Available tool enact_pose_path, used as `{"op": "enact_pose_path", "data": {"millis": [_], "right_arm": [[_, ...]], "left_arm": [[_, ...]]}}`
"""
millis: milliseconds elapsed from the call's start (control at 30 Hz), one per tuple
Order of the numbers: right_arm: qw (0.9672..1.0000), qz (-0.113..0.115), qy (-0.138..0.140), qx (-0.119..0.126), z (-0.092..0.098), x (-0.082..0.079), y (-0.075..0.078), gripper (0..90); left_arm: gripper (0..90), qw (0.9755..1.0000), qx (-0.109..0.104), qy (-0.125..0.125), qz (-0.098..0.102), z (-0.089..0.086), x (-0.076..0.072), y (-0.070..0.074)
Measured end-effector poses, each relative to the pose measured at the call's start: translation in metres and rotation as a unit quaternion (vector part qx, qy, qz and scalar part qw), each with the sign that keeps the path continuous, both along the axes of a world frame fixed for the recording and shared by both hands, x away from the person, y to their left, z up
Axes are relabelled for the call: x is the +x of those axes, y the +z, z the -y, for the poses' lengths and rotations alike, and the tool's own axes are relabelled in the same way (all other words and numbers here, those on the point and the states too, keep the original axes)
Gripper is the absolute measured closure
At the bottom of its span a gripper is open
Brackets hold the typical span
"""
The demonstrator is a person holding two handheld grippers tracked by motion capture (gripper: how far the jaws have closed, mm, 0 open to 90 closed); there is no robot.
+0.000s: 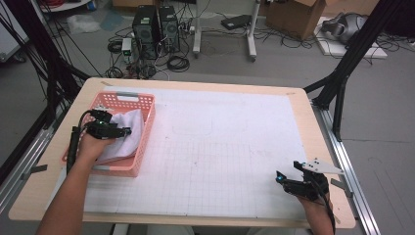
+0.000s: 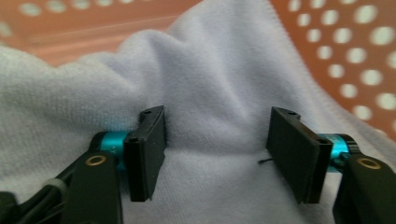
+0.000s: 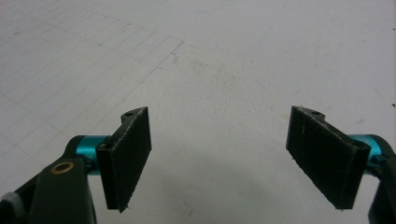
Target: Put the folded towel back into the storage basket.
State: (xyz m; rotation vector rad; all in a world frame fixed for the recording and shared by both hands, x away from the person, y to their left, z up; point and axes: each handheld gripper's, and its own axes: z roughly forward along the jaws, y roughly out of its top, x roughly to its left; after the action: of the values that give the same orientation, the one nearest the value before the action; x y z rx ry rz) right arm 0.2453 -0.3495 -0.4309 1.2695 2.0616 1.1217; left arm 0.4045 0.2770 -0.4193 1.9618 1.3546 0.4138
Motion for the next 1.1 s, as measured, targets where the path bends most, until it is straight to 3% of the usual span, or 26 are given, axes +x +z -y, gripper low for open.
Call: {"op": "enact_pose_path", "data": {"millis": [100, 133, 167, 200, 233, 267, 333, 400, 467, 567, 600, 633, 700, 800, 833, 900, 933, 967, 1033, 1067, 1100], "right_arm": [[1.0000, 0.003, 0.003, -0.001, 0.000, 0.001, 0.000, 21.1], [1.0000, 0.003, 0.003, -0.001, 0.000, 0.001, 0.000, 21.0], [1.0000, 0.002, 0.002, -0.001, 0.000, 0.001, 0.000, 21.0], [1.0000, 0.002, 0.002, -0.001, 0.000, 0.001, 0.000, 21.0], [1.0000, 0.002, 0.002, 0.000, 0.000, 0.001, 0.000, 21.0], [1.0000, 0.001, 0.002, -0.001, 0.000, 0.001, 0.000, 21.0], [1.0000, 0.002, 0.004, -0.003, -0.001, 0.000, 0.000, 21.0], [1.0000, 0.003, 0.004, -0.004, -0.001, -0.001, 0.000, 21.0], [1.0000, 0.001, 0.004, -0.005, 0.000, -0.001, 0.000, 21.0], [1.0000, 0.000, 0.004, -0.004, 0.001, -0.002, -0.001, 21.0], [1.0000, 0.000, 0.004, -0.003, 0.002, -0.002, -0.001, 21.0], [1.0000, -0.002, 0.003, -0.002, 0.002, -0.002, -0.001, 21.0], [1.0000, -0.005, 0.003, 0.000, 0.004, -0.001, -0.002, 21.0], [1.0000, -0.005, 0.005, 0.001, 0.005, 0.000, -0.002, 21.0], [1.0000, -0.005, 0.004, 0.001, 0.005, -0.001, -0.001, 21.0], [1.0000, -0.004, 0.005, 0.002, 0.005, -0.001, -0.001, 21.0], [1.0000, -0.004, 0.005, 0.002, 0.005, -0.001, -0.001, 21.0], [1.0000, -0.006, 0.004, 0.003, 0.005, -0.001, -0.001, 21.0], [1.0000, -0.007, 0.002, 0.003, 0.005, -0.001, -0.002, 21.0], [1.0000, -0.006, 0.002, 0.003, 0.005, -0.001, -0.002, 21.0], [1.0000, -0.007, 0.004, 0.002, 0.004, -0.001, -0.001, 21.0]], "left_arm": [[42.2, 0.9991, -0.006, -0.038, 0.016, 0.000, -0.003, 0.004], [42.2, 0.9991, -0.004, -0.029, 0.031, 0.000, -0.004, 0.007], [43.5, 0.9991, -0.004, -0.029, 0.031, 0.000, -0.004, 0.007], [46.2, 0.9990, 0.009, 0.008, 0.043, 0.000, -0.006, 0.011], [45.0, 0.9956, 0.039, 0.081, 0.024, -0.003, -0.004, 0.012], [44.0, 0.9930, 0.042, 0.110, 0.014, -0.006, -0.002, 0.011], [45.1, 0.9898, 0.046, 0.135, 0.002, -0.009, 0.000, 0.009], [43.6, 0.9895, 0.055, 0.133, -0.002, -0.008, 0.004, 0.004], [42.7, 0.9897, 0.052, 0.133, 0.010, -0.008, 0.007, 0.000], [41.5, 0.9935, 0.032, 0.106, 0.028, -0.010, 0.011, -0.004], [41.6, 0.9935, 0.032, 0.106, 0.028, -0.010, 0.011, -0.004], [42.8, 0.9965, 0.013, 0.068, 0.045, -0.009, 0.011, -0.005], [46.0, 0.9971, 0.012, 0.046, 0.059, -0.007, 0.011, -0.005], [46.0, 0.9954, 0.011, 0.065, 0.069, -0.008, 0.008, 0.002], [45.3, 0.9946, 0.006, 0.078, 0.068, -0.008, 0.007, 0.005], [45.2, 0.9947, 0.001, 0.093, 0.044, -0.007, 0.004, 0.010], [44.5, 0.9947, 0.001, 0.093, 0.044, -0.007, 0.004, 0.010], [44.9, 0.9960, -0.003, 0.088, 0.019, -0.005, 0.002, 0.012], [43.9, 0.9967, 0.012, 0.078, -0.019, -0.002, 0.002, 0.009], [41.3, 0.9967, 0.012, 0.078, -0.019, -0.002, 0.002, 0.009], [39.8, 0.9963, 0.028, 0.075, -0.032, 0.000, 0.003, 0.006]]}}
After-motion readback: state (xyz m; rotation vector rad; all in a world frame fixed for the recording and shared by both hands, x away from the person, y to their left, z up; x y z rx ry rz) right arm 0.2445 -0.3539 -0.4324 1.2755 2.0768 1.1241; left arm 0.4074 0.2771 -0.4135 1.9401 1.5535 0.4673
